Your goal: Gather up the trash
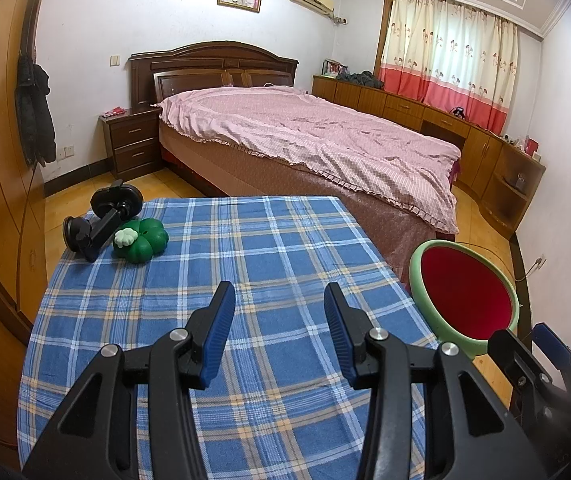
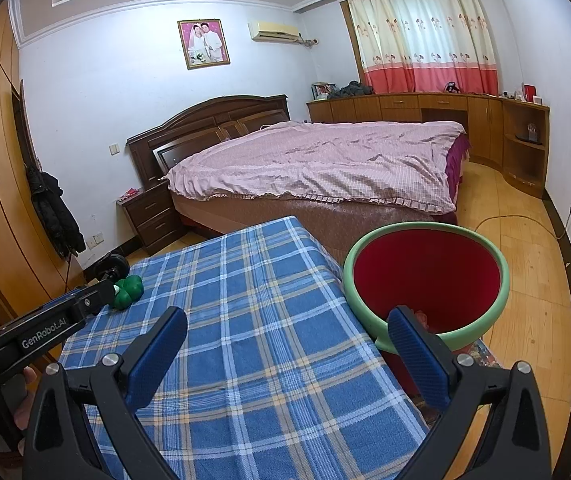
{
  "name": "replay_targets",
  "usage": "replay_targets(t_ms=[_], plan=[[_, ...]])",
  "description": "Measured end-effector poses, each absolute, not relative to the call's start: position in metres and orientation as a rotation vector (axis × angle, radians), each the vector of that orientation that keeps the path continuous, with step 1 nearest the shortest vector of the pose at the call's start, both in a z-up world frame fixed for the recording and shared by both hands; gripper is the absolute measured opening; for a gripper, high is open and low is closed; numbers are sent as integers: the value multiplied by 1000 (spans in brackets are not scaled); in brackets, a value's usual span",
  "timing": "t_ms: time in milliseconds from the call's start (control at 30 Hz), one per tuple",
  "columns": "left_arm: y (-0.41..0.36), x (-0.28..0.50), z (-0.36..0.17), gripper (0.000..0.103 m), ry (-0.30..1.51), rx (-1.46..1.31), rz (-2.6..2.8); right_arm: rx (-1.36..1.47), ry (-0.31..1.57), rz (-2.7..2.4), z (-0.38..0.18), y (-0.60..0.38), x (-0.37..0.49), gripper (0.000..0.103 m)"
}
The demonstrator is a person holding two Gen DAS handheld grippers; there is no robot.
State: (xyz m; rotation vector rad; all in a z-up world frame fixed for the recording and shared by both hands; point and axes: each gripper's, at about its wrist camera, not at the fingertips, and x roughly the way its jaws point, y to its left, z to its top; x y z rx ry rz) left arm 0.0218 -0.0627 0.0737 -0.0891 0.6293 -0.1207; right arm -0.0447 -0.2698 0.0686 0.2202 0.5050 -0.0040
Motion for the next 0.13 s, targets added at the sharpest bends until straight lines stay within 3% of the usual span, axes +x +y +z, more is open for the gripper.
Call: replay_targets(t_ms=[133], plan=[[-63,22,73,47,635,-88,-121,222,509,-6,68,-268,-47,103]])
